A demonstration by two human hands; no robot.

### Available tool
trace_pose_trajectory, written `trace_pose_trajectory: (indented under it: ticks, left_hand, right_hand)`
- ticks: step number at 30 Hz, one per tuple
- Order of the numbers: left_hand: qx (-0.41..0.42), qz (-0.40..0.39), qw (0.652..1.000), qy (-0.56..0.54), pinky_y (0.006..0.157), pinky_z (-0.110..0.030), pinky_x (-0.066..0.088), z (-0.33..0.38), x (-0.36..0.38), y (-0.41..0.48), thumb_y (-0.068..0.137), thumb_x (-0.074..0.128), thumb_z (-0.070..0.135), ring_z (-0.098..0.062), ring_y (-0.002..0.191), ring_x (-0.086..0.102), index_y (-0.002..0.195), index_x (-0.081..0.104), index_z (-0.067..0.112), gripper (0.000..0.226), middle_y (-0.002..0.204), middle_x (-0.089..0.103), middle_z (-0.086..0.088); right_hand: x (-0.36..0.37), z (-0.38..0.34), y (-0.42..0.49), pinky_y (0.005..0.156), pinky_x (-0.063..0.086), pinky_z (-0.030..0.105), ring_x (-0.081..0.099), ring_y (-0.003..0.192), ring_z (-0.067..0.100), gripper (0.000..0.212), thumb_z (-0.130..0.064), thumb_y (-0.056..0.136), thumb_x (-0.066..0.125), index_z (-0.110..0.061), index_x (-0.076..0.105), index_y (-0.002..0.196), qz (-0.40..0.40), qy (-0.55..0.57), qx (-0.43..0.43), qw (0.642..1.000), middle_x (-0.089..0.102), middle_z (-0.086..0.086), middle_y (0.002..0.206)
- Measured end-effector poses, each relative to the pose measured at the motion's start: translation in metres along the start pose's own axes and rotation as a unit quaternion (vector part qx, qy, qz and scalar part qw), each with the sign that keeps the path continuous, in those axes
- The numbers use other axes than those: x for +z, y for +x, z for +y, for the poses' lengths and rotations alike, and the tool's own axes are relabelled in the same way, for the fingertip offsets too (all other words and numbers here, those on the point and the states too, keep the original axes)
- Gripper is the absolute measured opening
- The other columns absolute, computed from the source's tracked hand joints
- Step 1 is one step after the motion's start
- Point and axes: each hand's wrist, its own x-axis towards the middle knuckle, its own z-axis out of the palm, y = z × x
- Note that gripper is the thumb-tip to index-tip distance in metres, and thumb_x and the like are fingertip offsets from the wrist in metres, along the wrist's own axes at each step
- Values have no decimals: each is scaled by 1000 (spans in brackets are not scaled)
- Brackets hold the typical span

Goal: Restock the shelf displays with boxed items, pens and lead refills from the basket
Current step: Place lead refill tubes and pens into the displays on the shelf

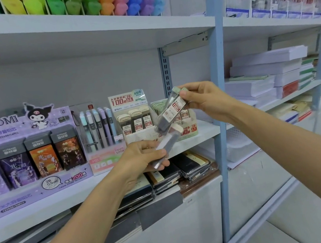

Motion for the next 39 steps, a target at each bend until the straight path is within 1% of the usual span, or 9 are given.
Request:
trace_pose_trajectory:
  ticks: [3,6,8,11,15,19,27,34,39]
  left_hand:
    - [-30,-27,999,-10,68,-34,61,-1,-8,-4,98,49,3,-27,79,73,109,48,10,13,93,74,-18]
    - [6,9,998,-68,59,-30,59,-1,-5,-2,101,40,6,-21,63,69,116,47,2,17,77,74,-10]
    - [32,27,994,-102,55,-27,55,-2,1,-1,99,48,17,-17,62,66,119,51,3,24,73,71,-7]
    - [28,3,998,-52,55,-25,50,-3,14,-1,78,67,37,-18,79,64,116,62,10,47,94,74,-4]
    - [30,31,998,-47,47,-18,47,-9,24,0,78,75,17,-16,67,62,111,65,8,35,92,75,-10]
    - [39,98,988,-109,44,-16,48,-4,20,2,57,82,21,-9,63,67,106,66,7,54,88,76,-7]
    - [72,203,970,-117,57,-23,54,6,11,14,69,80,18,-17,81,70,104,64,13,39,89,75,-4]
    - [90,223,967,-82,50,-19,54,3,12,22,75,80,16,-12,74,69,102,64,15,32,92,73,-1]
    - [101,217,969,-67,49,-18,52,4,15,27,74,81,15,-6,65,68,95,64,20,28,83,74,2]
  right_hand:
    - [-18,-2,-2,79,54,22,67,86,13,21,-16,98,53,-7,68,109,0,-9,17,1000,73,7,90]
    - [-25,3,-9,82,56,26,67,92,16,23,-17,97,55,-6,68,111,-44,-30,54,997,73,10,98]
    - [-20,9,-14,88,56,33,66,96,20,23,-16,96,56,-5,68,112,-66,-41,65,995,72,16,105]
    - [-5,15,-18,83,55,29,68,93,17,21,-15,95,58,-8,69,111,-77,-32,67,994,73,13,101]
    - [3,15,-21,76,54,19,71,92,14,26,-15,93,61,-13,67,118,-88,-44,63,993,75,8,98]
    - [-6,11,-19,74,56,23,70,91,15,21,-16,93,61,-14,65,114,-69,-50,48,995,76,8,95]
    - [-37,2,14,67,54,22,66,76,9,9,-11,96,58,-9,66,99,163,-43,-55,984,72,-2,78]
    - [-20,25,32,66,52,16,65,79,8,15,-10,96,57,-2,64,107,87,-188,-34,978,68,5,90]
    - [-21,30,36,63,51,16,65,78,9,13,-9,96,57,-5,63,106,105,-190,-54,975,67,6,91]
